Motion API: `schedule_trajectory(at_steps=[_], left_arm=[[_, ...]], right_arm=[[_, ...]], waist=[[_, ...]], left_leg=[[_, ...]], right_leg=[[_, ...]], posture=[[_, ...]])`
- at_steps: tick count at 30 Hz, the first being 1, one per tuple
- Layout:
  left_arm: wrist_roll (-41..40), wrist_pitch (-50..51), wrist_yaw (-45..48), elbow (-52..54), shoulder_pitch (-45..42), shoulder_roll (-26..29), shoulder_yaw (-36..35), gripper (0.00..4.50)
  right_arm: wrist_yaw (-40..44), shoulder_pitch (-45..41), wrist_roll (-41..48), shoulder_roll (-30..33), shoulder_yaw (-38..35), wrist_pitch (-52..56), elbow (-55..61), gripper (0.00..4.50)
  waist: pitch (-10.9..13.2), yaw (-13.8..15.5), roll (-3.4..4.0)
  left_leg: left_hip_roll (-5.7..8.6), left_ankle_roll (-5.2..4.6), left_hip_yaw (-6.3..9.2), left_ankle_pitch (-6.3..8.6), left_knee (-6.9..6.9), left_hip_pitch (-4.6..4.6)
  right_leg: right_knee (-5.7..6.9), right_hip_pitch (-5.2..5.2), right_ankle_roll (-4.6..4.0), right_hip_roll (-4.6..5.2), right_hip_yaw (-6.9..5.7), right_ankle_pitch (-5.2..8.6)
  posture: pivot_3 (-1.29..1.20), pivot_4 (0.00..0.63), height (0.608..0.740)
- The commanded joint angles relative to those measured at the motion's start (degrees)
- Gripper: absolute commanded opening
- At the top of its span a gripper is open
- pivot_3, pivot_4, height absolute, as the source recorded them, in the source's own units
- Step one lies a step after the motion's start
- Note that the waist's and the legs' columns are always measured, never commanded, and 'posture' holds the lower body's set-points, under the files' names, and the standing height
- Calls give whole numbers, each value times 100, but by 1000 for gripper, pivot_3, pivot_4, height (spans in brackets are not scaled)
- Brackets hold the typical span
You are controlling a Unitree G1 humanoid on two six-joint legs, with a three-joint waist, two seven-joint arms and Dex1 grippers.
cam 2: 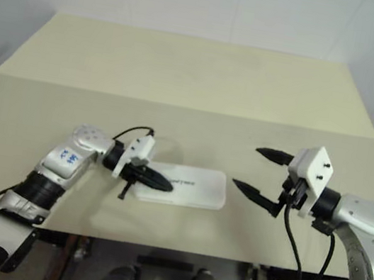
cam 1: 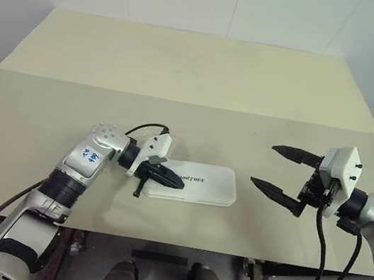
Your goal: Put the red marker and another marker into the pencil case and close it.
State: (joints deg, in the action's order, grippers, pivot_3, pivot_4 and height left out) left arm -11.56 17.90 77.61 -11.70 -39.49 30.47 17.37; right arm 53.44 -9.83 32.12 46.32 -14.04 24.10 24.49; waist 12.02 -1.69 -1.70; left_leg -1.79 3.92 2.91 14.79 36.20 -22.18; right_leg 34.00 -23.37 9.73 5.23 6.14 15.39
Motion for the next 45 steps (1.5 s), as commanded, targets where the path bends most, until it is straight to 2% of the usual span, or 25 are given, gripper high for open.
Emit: schedule_trajectory(at_steps=[1, 8, 10, 12, 14, 16, 19, 23, 29, 31, 39, 45], left_arm=[[-10, 169, -148, 30, 252, -48, -8, 23], [-914, 379, -810, 220, 162, -491, -1213, 23], [-1202, 836, -744, 376, 180, -337, -1387, 23], [-1372, 479, -638, 528, 294, -305, -1633, 23], [-1651, 531, -802, 625, 336, -308, -1990, 23], [-1785, 643, -808, 670, 444, -78, -2263, 23], [-1783, 595, -834, 658, 677, 311, -2524, 628], [-1852, 560, -856, 775, 884, 588, -2747, 1916], [-1862, 209, -974, 838, 1016, 709, -3048, 3964], [-1898, 208, -917, 844, 1073, 771, -3065, 4446], [-1819, 109, -977, 822, 869, 714, -2839, 4446], [-1495, -565, -1070, 336, 567, 531, -2675, 4446]], right_arm=[[-45, -68, 100, -43, -12, -25, 139, 4500], [15, -157, 69, -98, 81, -78, -42, 4500], [53, -181, 69, -104, 77, -112, -127, 4500], [91, -194, 66, -105, 74, -156, -203, 4500], [140, -212, 53, -101, 67, -218, -291, 4500], [120, -295, 44, -122, 101, -231, -314, 4500], [219, -358, 38, -62, 59, -305, -476, 4500], [371, -351, 50, 44, -76, -379, -674, 4500], [363, -363, 30, 95, -171, -416, -743, 4500], [403, -358, 18, 162, -224, -382, -787, 4500], [649, -256, -17, 496, -625, -544, -1254, 4500], [341, -21, -42, 321, -689, -521, -1018, 4500]], waist=[[0, 1, 1], [1, 9, -1], [1, 1, -1], [1, -17, -1], [1, -3, -1], [1, -14, 0], [1, -34, 0], [1, 16, -1], [1, 8, -1], [1, -7, -1], [1, -6, -1], [1, 5, -1]], left_leg=[[0, 0, 0, 0, 0, 0], [0, 0, 2, 0, 8, -4], [0, 0, 2, 0, 7, -4], [0, 0, 2, 0, 2, -3], [0, 0, 2, 0, -3, -3], [0, 0, 5, 0, -6, -3], [0, 0, 4, 0, -8, -2], [1, 1, 3, 1, -7, -3], [1, 2, 4, 1, -7, -7], [0, 2, 4, 1, -10, -4], [0, 2, 1, 2, -8, -4], [1, 2, 2, 1, -8, -4]], right_leg=[[0, 0, 0, 0, 0, 0], [0, 0, 0, 0, 0, -1], [0, 0, 2, 0, 0, -2], [1, -3, 8, 0, 0, -5], [4, -5, 9, 1, -1, -5], [6, -7, 9, 0, -3, -5], [6, -9, 9, -1, -2, -5], [2, -7, 8, 3, -3, -5], [-2, -7, 8, 3, -5, -5], [-1, -7, 7, 2, -5, -5], [-1, -7, 7, 3, -4, -5], [-2, -7, 8, 2, -4, -5]], posture=[[0, 150, 740], [0, 150, 740], [0, 150, 740], [0, 150, 740], [0, 150, 740], [0, 150, 740], [0, 150, 740], [0, 150, 740], [0, 150, 740], [0, 150, 740], [0, 150, 740], [0, 150, 740]])
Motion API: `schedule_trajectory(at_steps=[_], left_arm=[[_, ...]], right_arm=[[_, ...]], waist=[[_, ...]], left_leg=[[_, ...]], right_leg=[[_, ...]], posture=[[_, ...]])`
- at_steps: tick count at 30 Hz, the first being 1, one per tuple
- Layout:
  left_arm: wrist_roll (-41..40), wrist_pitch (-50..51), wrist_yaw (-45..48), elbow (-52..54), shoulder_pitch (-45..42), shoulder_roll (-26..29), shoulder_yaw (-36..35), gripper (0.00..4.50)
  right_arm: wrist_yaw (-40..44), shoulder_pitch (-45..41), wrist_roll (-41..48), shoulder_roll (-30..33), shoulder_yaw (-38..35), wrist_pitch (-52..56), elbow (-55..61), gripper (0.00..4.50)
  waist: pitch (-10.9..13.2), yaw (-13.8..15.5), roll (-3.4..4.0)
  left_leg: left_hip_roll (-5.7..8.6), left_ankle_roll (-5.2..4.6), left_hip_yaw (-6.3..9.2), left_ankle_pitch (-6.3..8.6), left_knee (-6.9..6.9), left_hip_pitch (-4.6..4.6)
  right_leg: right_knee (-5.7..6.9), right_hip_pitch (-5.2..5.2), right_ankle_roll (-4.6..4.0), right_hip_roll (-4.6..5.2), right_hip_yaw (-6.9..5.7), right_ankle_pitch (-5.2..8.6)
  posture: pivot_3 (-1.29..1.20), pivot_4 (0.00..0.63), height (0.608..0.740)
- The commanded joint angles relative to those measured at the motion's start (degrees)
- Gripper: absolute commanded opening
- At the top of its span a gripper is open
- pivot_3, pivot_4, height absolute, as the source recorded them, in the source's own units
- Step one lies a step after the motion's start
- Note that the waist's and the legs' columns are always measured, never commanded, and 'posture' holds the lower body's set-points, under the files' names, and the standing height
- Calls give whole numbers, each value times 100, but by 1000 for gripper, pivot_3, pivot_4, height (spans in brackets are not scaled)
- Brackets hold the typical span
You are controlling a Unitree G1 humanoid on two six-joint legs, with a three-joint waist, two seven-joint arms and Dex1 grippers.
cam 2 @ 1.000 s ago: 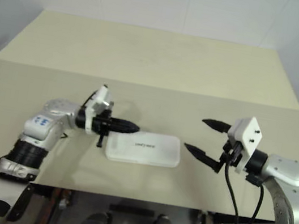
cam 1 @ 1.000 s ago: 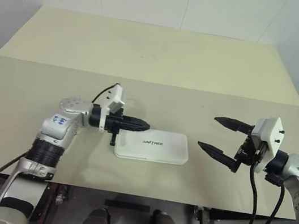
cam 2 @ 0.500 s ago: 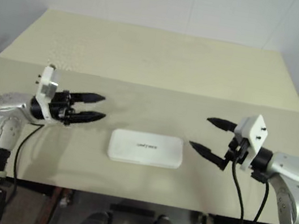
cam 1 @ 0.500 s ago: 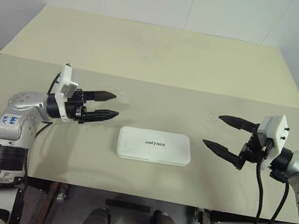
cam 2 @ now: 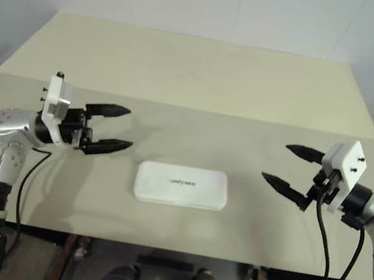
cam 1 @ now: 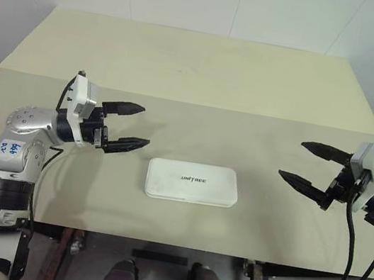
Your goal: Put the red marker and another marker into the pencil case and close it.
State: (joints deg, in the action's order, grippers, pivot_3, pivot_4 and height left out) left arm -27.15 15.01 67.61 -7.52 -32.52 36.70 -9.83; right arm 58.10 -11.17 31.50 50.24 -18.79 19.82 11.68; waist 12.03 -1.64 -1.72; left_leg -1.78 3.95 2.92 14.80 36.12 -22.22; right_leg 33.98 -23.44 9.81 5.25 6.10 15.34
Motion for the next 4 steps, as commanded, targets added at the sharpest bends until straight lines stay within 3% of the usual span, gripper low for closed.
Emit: schedule_trajectory(at_steps=[1, 4], left_arm=[[80, -330, -82, -121, -135, -132, 66, 4446], [149, -459, -135, -219, -107, -184, 115, 4446]], right_arm=[[-188, 178, 41, -107, -240, -76, 303, 4500], [-328, 265, 85, -172, -309, -33, 395, 4500]], waist=[[0, 1, 0], [0, -6, 0]], left_leg=[[0, 0, 0, 0, -1, 0], [0, 0, -1, 0, -1, -1]], right_leg=[[0, 0, 0, 0, 0, 0], [0, -1, 1, 0, 1, 0]], posture=[[0, 150, 740], [0, 150, 740]])
